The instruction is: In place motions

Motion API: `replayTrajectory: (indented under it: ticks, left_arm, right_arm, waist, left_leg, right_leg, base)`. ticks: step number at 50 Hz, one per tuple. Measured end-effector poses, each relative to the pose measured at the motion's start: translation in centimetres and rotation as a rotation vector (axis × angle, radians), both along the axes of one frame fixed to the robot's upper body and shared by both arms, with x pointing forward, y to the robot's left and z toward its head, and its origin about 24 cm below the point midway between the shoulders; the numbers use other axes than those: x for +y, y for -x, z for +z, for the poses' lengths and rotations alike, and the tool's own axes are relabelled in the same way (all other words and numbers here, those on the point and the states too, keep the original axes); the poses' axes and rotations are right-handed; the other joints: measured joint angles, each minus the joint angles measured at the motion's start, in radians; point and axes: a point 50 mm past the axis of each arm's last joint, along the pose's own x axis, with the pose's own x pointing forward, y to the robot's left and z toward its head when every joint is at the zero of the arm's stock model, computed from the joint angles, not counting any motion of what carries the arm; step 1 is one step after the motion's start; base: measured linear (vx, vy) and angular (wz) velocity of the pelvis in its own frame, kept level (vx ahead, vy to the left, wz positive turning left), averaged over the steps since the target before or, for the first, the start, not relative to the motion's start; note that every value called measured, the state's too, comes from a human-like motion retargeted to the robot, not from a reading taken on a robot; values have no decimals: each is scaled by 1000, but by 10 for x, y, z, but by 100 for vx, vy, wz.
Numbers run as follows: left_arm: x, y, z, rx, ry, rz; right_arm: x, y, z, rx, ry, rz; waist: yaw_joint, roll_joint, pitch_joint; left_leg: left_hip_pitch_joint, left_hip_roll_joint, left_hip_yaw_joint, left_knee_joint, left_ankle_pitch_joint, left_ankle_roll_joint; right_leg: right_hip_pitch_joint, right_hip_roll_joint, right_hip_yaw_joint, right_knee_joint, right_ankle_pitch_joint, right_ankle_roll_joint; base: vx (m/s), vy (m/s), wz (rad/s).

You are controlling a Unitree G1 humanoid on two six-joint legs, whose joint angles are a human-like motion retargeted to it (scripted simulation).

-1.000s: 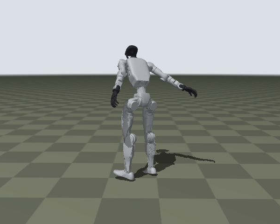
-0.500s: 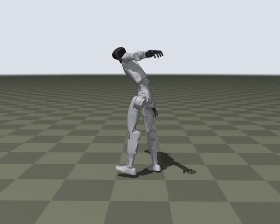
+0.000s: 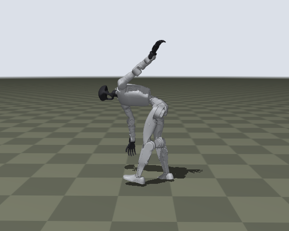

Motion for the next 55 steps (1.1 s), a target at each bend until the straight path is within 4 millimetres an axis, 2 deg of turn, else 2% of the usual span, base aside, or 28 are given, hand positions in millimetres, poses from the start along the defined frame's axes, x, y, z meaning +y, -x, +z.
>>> replayTrajectory:
  ticks: [5, 12, 15, 20, 27, 31, 37, 41, 45, 50, 53, 55]
  left_arm:
    - [3, -31, -11, -99, -44, 7]
    - [-10, -97, -42, -256, 32, -79]
    - [-16, -121, -50, -304, 50, -107]
    - [-19, -149, -54, -372, 65, -132]
    - [-22, -171, -56, -467, 49, -103]
    - [-25, -175, -58, -480, 49, -98]
    - [-26, -169, -58, -492, 20, -46]
    - [-25, -159, -57, -477, -1, -19]
    - [-16, -145, -50, -470, -32, 5]
    - [6, -122, -31, -399, -74, -36]
    - [14, -112, -24, -346, -63, -56]
    - [15, -109, -22, -337, -52, -59]
  right_arm:
    - [-10, 13, 10, -68, -26, -51]
    - [-26, 42, 22, -122, -29, -134]
    - [-31, 53, 26, -152, -32, -168]
    - [-40, 74, 31, -183, -27, -228]
    - [-47, 97, 28, -187, -22, -311]
    - [-45, 94, 24, -215, -16, -279]
    - [-44, 93, 14, -128, -35, -206]
    - [-43, 104, -13, 10, -50, -204]
    - [-33, 120, -69, 178, -123, -200]
    - [4, 145, -159, 363, -298, -183]
    - [29, 168, -200, 441, -399, -205]
    - [45, 183, -221, 480, -458, -221]
  waist:
    - [66, 37, 0]
    - [157, 99, 0]
    - [198, 106, 0]
    - [269, 106, 0]
    - [332, 106, 0]
    - [342, 106, 0]
    - [328, 106, 0]
    - [285, 103, 0]
    - [197, 49, 0]
    - [42, -90, 0]
    - [-55, -183, 0]
    - [-123, -243, 0]
  left_leg:
    - [-74, -23, -25, -10, 16, -13]
    - [-153, -51, -35, -11, 29, -29]
    - [-187, -53, -24, -8, 32, -39]
    - [-242, -50, -5, 19, 23, -47]
    - [-288, -38, 8, 49, 15, -61]
    - [-287, -19, 4, 57, 17, -70]
    - [-237, 8, -15, 84, 3, -62]
    - [-144, 21, -21, 109, -22, -39]
    - [-4, 33, -4, 124, -61, -16]
    - [222, 32, 57, 121, -119, 14]
    - [363, 29, 103, 100, -146, 28]
    - [453, 28, 135, 78, -160, 35]
  right_leg:
    - [-98, -18, 44, 75, -47, 9]
    - [-225, -44, 130, 186, -114, 17]
    - [-278, -45, 159, 220, -132, 17]
    - [-355, -32, 199, 274, -160, 6]
    - [-414, 6, 229, 316, -183, -23]
    - [-404, 28, 229, 307, -174, -28]
    - [-325, 69, 240, 253, -144, -19]
    - [-209, 99, 252, 183, -104, -17]
    - [-55, 118, 278, 89, -49, -20]
    - [144, 105, 334, -14, 24, -19]
    - [258, 85, 360, -77, 70, -14]
    - [329, 70, 368, -119, 101, -7]
  base:
    - [9, -22, 65]
    - [4, -15, 64]
    - [0, -14, 46]
    - [-2, -16, 27]
    - [-9, -10, 12]
    - [-14, 0, -23]
    - [-24, 4, -64]
    - [-28, 9, -87]
    - [-25, 24, -83]
    - [-12, 46, -97]
    - [1, 58, -104]
    - [4, 60, -103]
